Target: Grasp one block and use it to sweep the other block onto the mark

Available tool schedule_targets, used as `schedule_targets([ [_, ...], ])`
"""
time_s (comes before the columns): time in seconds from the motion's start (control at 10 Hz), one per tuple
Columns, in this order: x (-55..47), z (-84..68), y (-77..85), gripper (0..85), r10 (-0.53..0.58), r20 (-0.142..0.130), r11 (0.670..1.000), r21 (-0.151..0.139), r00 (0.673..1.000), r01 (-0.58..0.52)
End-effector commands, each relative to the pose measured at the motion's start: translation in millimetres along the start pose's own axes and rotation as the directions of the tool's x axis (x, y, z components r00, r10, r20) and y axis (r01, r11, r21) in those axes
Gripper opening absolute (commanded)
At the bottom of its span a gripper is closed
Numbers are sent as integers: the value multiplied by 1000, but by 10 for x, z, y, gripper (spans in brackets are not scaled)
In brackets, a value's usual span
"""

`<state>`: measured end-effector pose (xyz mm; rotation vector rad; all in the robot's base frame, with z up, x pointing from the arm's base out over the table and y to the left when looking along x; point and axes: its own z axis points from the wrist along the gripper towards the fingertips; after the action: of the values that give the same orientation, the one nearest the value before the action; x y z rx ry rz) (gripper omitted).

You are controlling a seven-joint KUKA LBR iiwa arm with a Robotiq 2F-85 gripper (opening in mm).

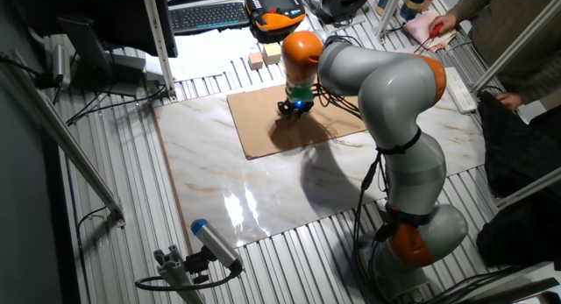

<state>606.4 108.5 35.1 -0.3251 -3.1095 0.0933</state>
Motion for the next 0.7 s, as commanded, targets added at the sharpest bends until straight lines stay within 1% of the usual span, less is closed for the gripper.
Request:
schedule_targets([
  [0.0, 3, 0, 3, 0, 13, -8, 1000, -3, 1000, -13],
  [0.1, 4, -7, 1, 0, 28, -6, 1000, -6, 1000, -28],
  [0.2, 8, -13, 2, 170, 55, 11, 998, 18, 998, -56],
  [0.3, 11, -19, 0, 340, 83, 17, 996, 33, 996, -84],
  [0.4, 13, -21, 1, 510, 107, 24, 993, 39, 994, -108],
  [0.5, 13, -20, 2, 680, 123, 19, 992, 36, 992, -124],
  [0.6, 15, -21, 3, 680, 129, 17, 991, 36, 991, -130],
])
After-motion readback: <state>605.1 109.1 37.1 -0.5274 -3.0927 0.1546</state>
